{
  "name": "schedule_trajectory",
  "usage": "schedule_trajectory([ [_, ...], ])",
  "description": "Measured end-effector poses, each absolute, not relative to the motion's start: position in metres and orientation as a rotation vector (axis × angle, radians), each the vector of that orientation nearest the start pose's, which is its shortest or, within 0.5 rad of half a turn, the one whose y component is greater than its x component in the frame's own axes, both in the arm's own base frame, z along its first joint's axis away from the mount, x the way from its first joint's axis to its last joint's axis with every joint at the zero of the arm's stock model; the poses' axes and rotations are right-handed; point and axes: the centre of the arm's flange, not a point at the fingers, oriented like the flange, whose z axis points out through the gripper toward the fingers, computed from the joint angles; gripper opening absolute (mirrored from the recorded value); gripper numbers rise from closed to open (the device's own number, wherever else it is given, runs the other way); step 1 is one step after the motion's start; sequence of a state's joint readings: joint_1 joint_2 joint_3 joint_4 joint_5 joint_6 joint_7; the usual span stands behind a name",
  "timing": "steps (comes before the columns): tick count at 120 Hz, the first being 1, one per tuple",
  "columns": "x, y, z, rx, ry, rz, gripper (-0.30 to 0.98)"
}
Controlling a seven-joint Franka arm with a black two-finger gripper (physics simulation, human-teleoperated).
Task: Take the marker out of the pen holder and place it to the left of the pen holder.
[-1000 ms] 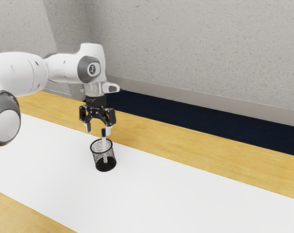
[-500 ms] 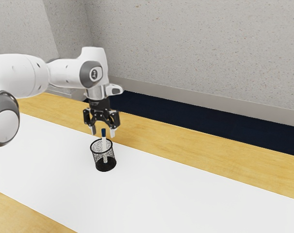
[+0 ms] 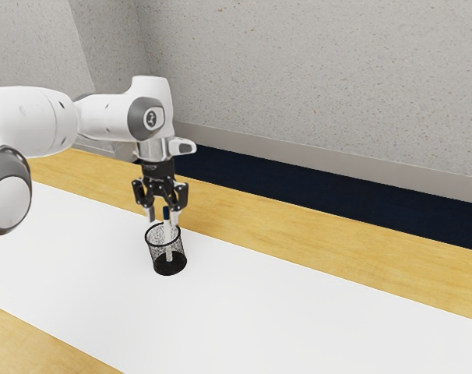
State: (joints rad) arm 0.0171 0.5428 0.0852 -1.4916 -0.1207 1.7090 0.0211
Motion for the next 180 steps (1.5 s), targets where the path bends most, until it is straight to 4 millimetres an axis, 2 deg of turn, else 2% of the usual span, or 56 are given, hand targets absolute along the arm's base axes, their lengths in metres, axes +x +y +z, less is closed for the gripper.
schedule_trajectory([
  [59,0.671,0.050,0.341,-3.197,-0.186,0.444,0.29],
  [94,0.671,0.044,0.342,-3.195,-0.170,0.445,0.22],
  [164,0.669,0.045,0.344,-3.187,-0.175,0.459,-0.04],
  [180,0.667,0.053,0.366,-3.184,-0.189,0.416,-0.07],
])
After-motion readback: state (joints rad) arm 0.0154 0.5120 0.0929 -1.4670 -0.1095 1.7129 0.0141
